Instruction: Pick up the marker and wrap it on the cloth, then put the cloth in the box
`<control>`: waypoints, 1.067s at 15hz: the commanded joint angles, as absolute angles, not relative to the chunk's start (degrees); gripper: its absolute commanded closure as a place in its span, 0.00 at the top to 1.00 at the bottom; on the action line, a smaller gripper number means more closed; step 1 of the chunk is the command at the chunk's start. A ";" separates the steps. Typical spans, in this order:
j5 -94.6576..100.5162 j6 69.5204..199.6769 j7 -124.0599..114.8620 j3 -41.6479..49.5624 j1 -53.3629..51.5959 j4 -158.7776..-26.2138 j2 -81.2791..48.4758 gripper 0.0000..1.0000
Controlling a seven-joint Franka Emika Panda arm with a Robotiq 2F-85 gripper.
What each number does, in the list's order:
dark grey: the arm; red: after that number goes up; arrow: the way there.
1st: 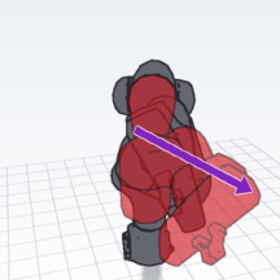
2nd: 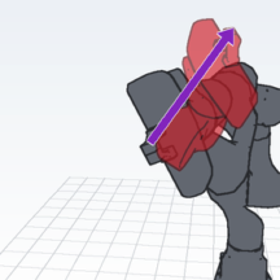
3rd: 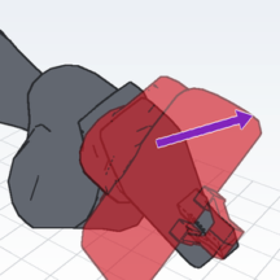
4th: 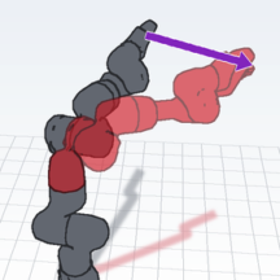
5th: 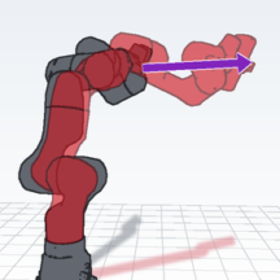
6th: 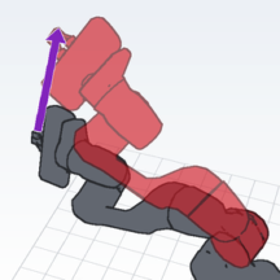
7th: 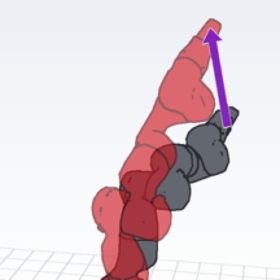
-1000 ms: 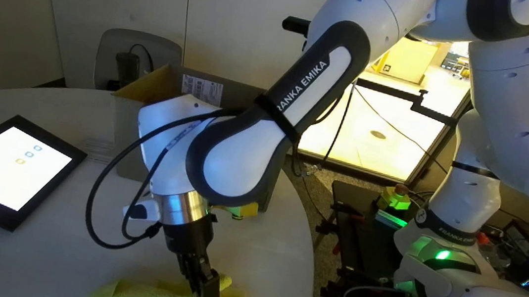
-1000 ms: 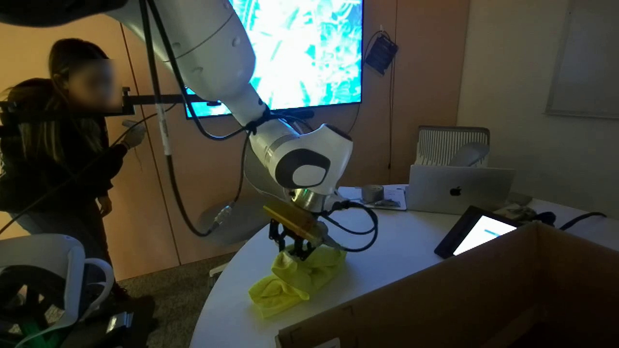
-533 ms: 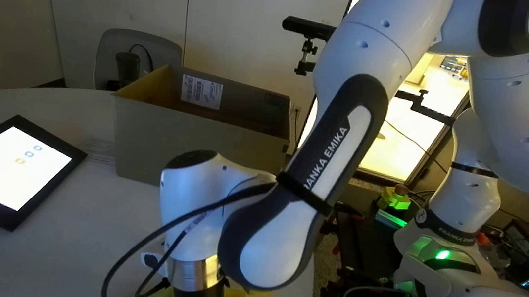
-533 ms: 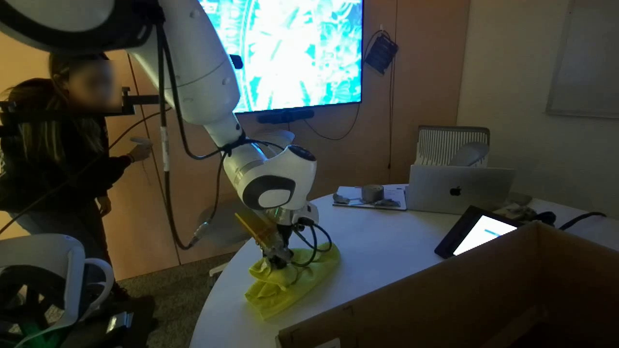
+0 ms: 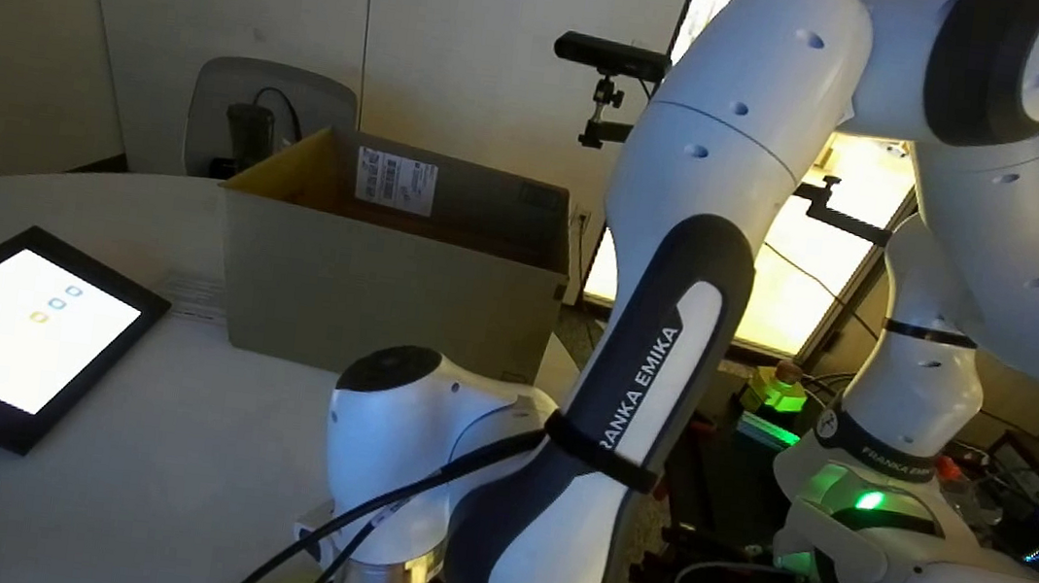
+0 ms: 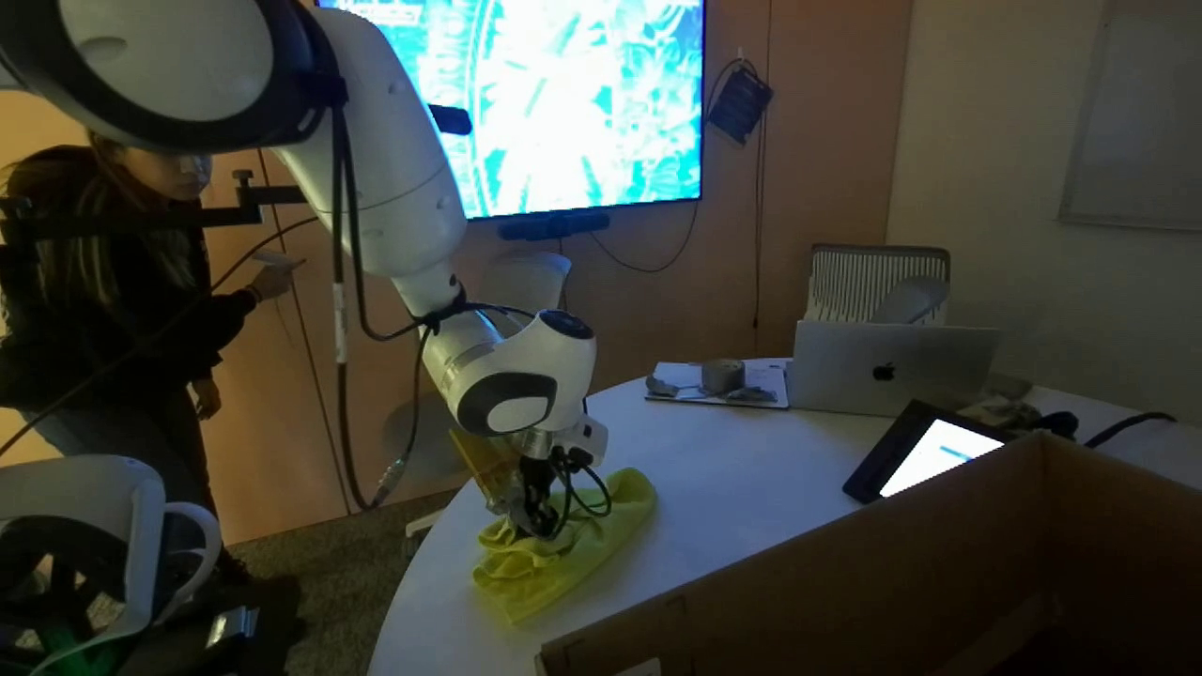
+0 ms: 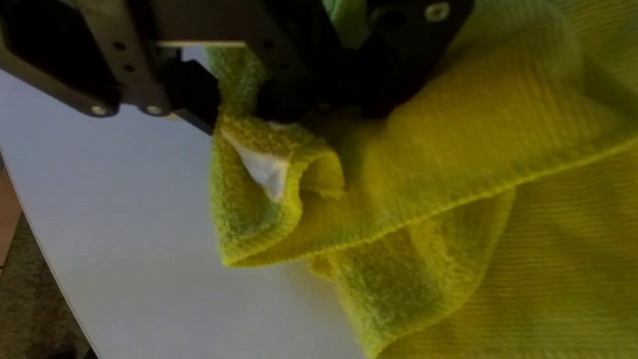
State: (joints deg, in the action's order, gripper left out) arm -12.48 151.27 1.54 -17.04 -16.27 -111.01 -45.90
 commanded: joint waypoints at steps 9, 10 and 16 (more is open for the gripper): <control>-12.82 149.45 2.45 -19.76 -12.50 -113.53 -36.08 1.00; -12.77 149.69 2.85 -19.73 -12.33 -113.54 -35.64 1.00; -10.36 154.17 6.82 -18.73 -13.10 -114.86 -36.16 1.00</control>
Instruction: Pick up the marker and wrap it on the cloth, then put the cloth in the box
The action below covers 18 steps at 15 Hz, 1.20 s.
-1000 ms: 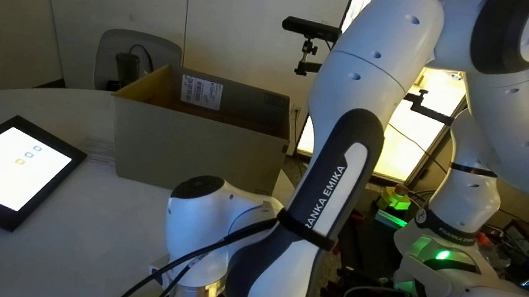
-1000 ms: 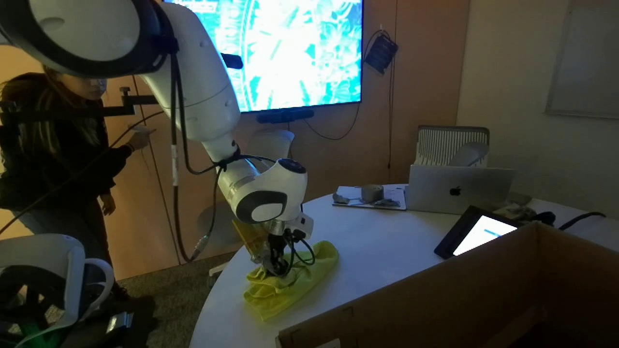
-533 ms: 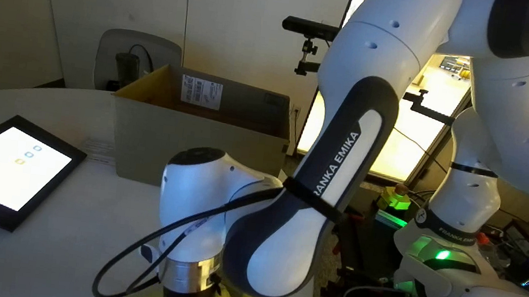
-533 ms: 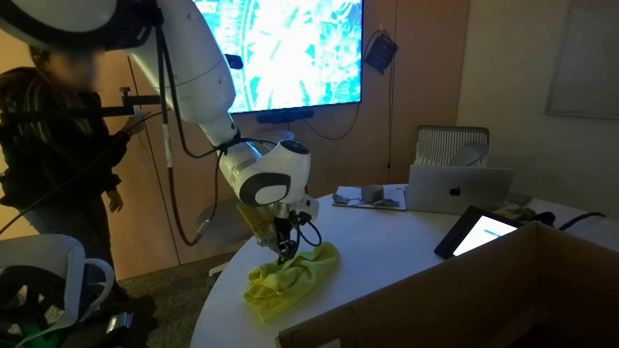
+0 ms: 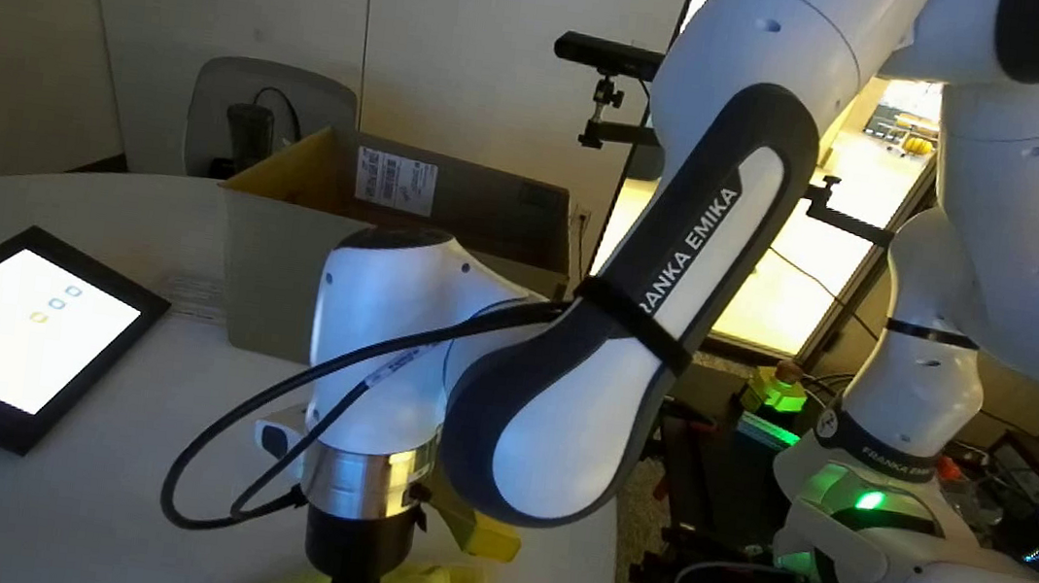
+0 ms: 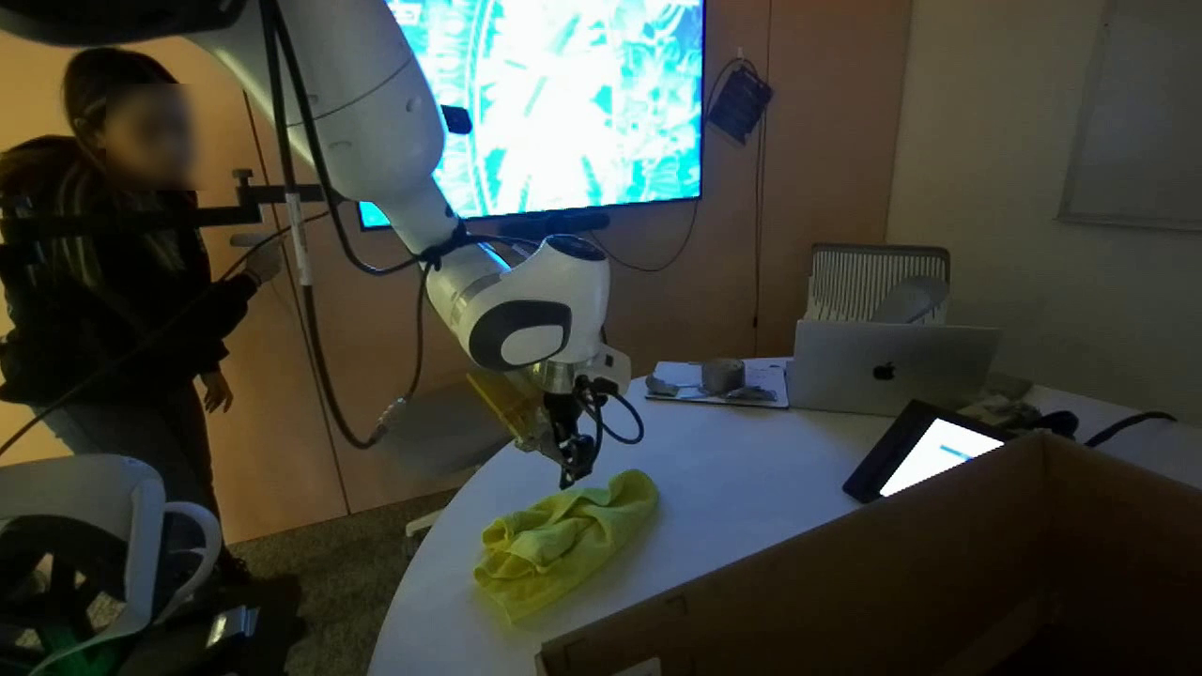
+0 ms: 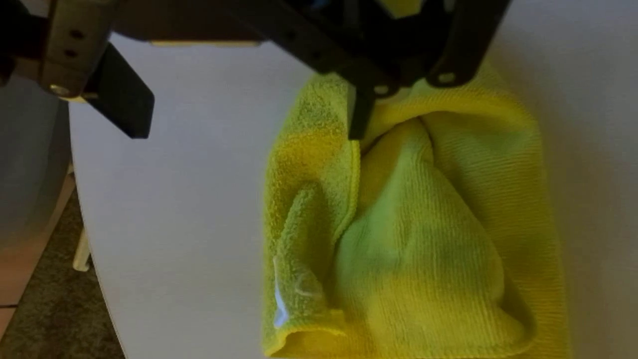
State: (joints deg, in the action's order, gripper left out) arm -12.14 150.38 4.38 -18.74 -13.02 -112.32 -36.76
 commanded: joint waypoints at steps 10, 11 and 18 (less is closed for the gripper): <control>2.84 177.14 4.98 -10.86 -19.71 -119.31 -41.40 1.00; 3.67 178.57 4.85 -9.74 -20.53 -119.32 -41.70 1.00; 5.70 183.98 4.80 -3.60 -25.12 -117.76 -44.65 1.00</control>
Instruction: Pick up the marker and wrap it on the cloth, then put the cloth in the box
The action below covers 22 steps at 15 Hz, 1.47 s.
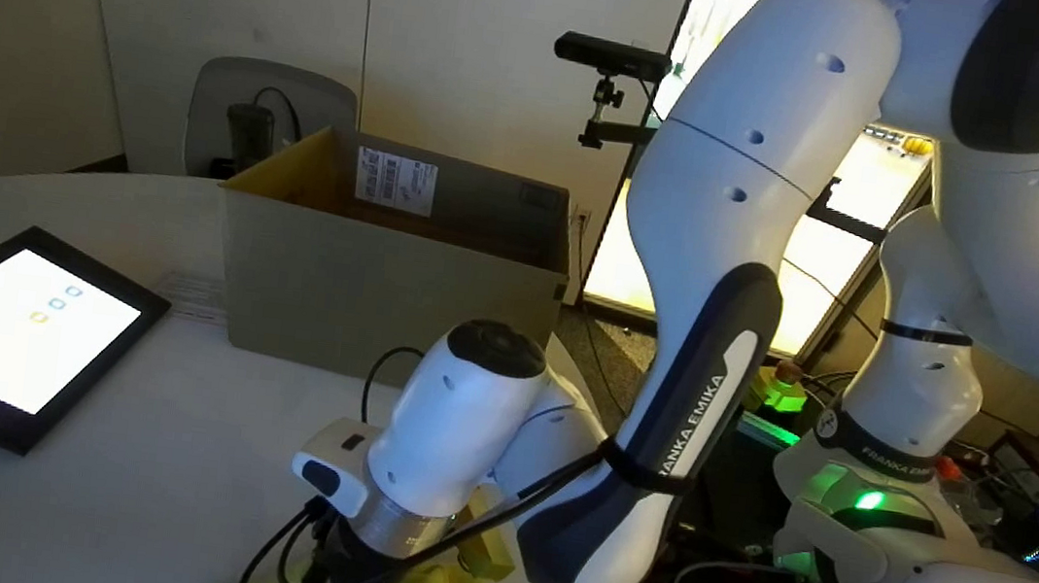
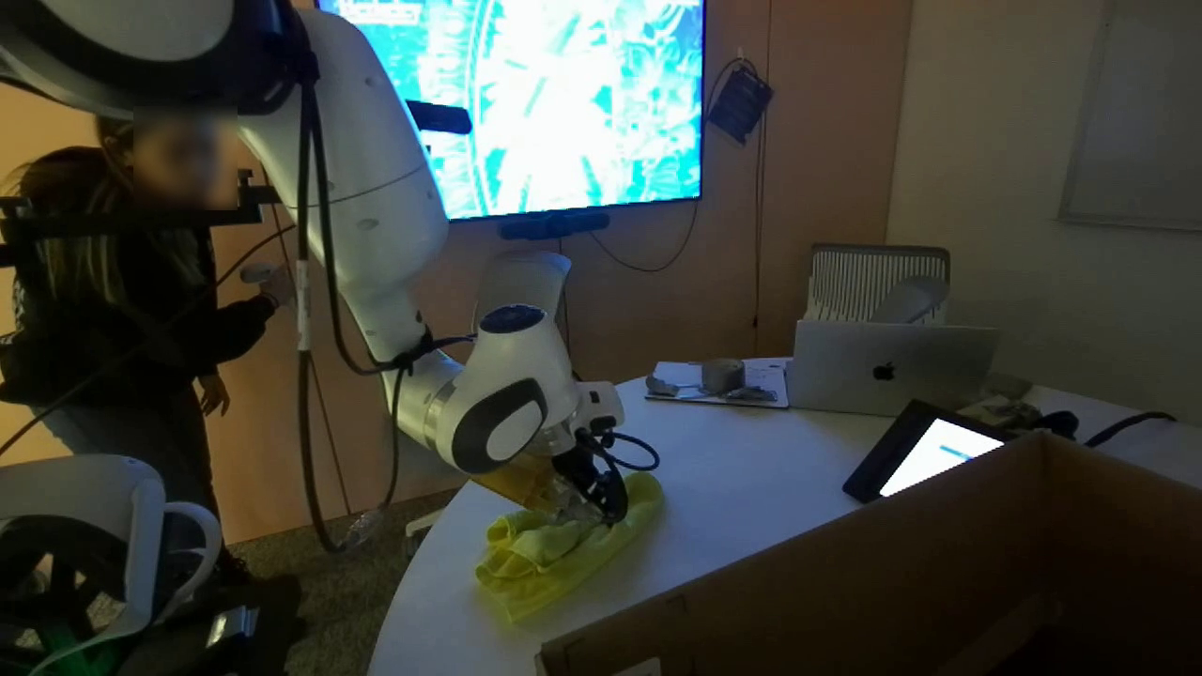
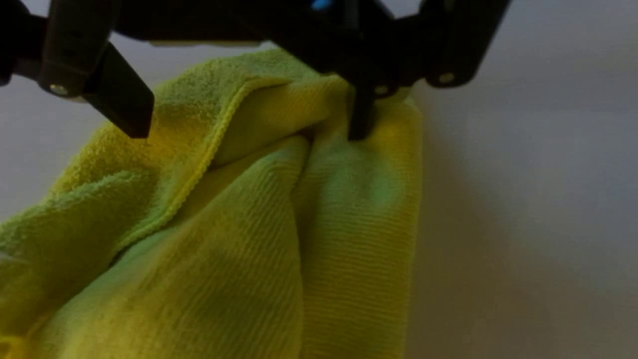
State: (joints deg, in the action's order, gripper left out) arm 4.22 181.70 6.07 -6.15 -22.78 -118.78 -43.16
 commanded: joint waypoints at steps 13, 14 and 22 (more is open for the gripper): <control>6.77 178.79 4.13 2.69 -30.98 -116.30 -47.45 0.43; 6.82 177.95 3.89 3.07 -31.13 -116.15 -47.35 0.34; 7.25 175.02 1.74 4.29 -30.82 -116.24 -44.79 0.00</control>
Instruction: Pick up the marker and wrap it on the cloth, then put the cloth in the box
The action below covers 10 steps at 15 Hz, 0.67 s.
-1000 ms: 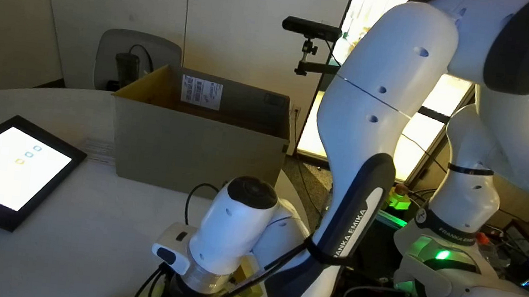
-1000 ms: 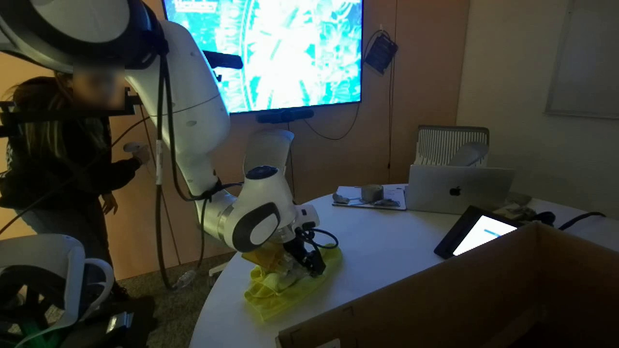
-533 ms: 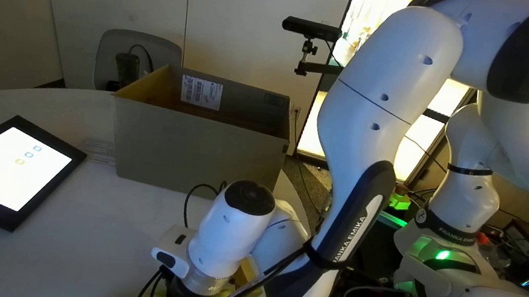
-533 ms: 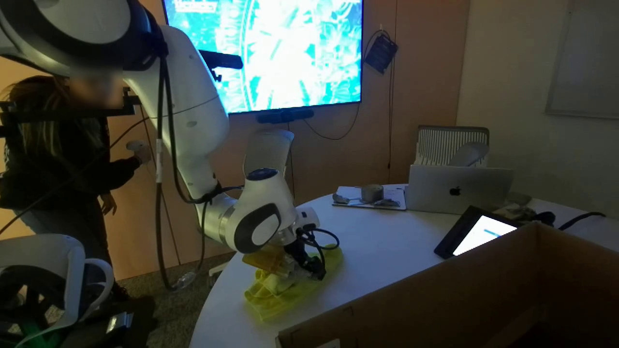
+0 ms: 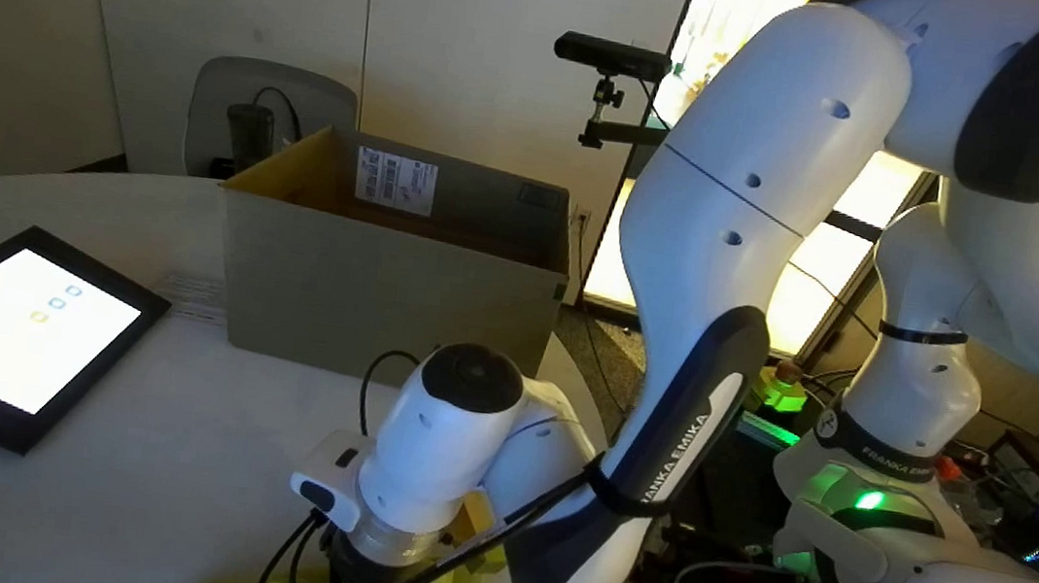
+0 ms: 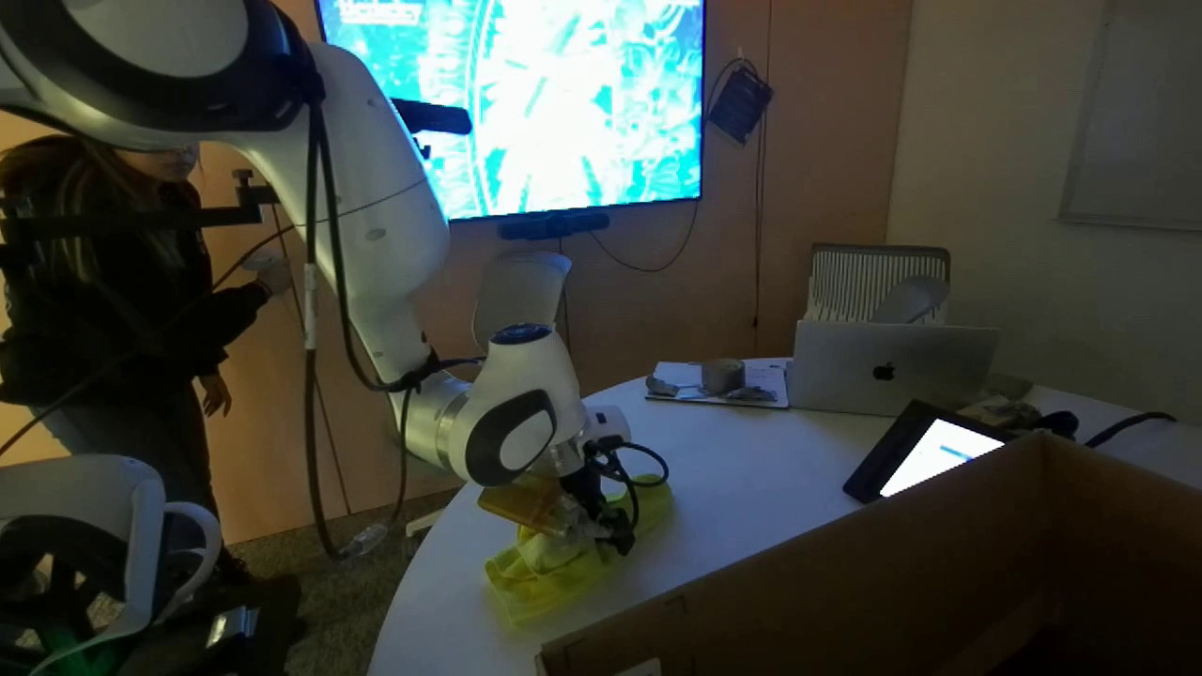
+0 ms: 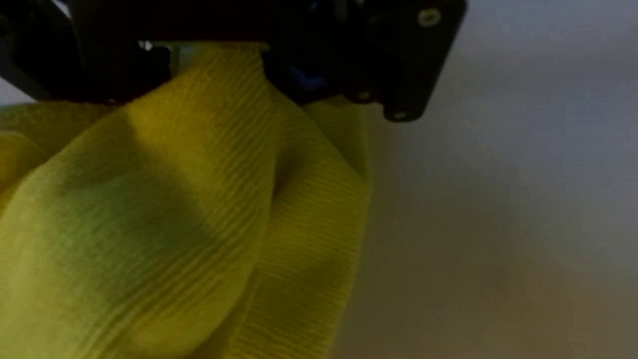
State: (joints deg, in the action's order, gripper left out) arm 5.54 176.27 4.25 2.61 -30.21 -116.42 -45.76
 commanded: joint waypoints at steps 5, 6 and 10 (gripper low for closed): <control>6.98 176.86 -0.68 7.05 -31.15 -119.07 -38.66 0.03; 7.00 177.43 -1.54 8.28 -31.79 -119.78 -36.98 0.01; 7.04 179.16 -5.54 14.44 -35.05 -121.26 -31.45 0.02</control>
State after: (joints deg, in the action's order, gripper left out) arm 5.55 177.18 -1.13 9.58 -31.64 -117.74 -36.93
